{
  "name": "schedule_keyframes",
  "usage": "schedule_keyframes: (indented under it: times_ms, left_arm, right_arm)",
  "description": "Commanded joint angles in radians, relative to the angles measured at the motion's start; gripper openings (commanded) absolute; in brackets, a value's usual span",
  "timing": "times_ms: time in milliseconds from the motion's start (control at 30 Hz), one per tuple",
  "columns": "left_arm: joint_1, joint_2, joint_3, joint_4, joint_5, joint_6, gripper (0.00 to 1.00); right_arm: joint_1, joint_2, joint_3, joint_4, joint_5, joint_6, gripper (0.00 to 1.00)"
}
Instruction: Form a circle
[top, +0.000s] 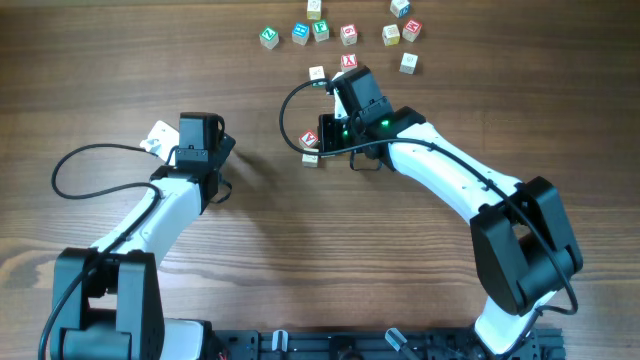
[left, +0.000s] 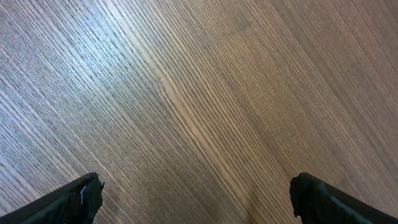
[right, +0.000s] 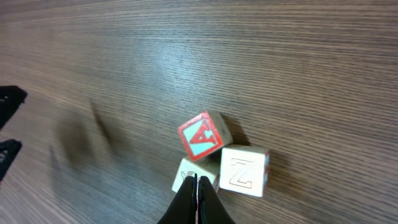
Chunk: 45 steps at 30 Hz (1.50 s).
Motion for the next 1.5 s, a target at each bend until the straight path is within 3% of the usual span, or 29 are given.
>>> schedule_keyframes:
  times_ms: [0, 367, 1467]
  left_arm:
    - [0.004, 0.006, -0.002, 0.000, -0.023, -0.012, 1.00]
    - [0.004, 0.006, -0.002, 0.000, -0.023, -0.012, 1.00]
    - [0.004, 0.006, -0.002, 0.000, -0.023, -0.012, 1.00]
  right_arm:
    - [0.014, 0.032, -0.002, 0.019, -0.042, -0.008, 0.05]
    - [0.074, 0.114, -0.002, 0.164, -0.117, -0.060, 0.04]
    - [0.083, 0.153, -0.002, 0.165, -0.074, -0.085, 0.05]
